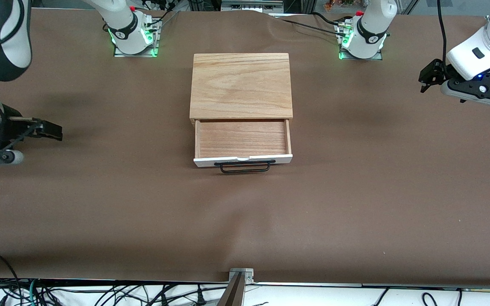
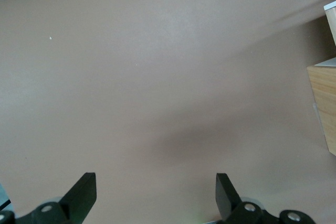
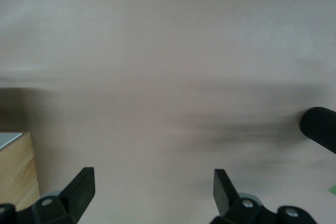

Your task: Pull top drawer with both arms simultaneously

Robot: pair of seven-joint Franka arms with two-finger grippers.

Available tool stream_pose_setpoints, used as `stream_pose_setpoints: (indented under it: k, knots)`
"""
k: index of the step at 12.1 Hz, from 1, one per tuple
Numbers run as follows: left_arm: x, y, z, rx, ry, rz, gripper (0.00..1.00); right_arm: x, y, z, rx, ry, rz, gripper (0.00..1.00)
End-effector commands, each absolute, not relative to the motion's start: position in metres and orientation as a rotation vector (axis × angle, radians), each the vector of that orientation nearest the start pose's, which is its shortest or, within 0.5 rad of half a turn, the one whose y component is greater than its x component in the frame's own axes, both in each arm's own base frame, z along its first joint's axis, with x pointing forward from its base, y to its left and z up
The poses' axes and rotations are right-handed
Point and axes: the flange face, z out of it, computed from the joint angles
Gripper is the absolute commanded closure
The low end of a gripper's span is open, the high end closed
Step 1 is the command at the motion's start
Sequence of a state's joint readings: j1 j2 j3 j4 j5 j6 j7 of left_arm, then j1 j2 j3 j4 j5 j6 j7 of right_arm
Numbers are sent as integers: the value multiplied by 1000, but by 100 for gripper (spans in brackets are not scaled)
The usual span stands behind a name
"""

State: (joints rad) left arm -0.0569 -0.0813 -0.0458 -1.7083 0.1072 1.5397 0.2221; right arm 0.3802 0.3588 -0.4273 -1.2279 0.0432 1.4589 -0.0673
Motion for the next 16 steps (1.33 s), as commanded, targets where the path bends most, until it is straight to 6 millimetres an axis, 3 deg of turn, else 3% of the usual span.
stream_pose_setpoints:
  k: [1, 3, 6, 11, 14, 16]
  knots:
    - [523, -42, 602, -3050, 411, 186, 0, 608, -11, 619, -3211, -33, 101, 0]
    - [522, -35, 602, -3084, 262, 212, 0, 582, -33, 620, -3113, 7, 108, 0]
    - [522, -37, 601, -3087, 86, 210, 0, 560, -40, 609, -3115, 18, 114, 0]
    - [525, -29, 603, -3139, 61, 198, 0, 572, -33, 591, -3168, -1, 189, 0]
    - [525, -34, 603, -3157, 59, 205, 0, 574, -32, 589, -3166, 1, 194, 0]
    - [526, -27, 602, -3176, 41, 212, 0, 574, -34, 589, -3165, 6, 194, 0]
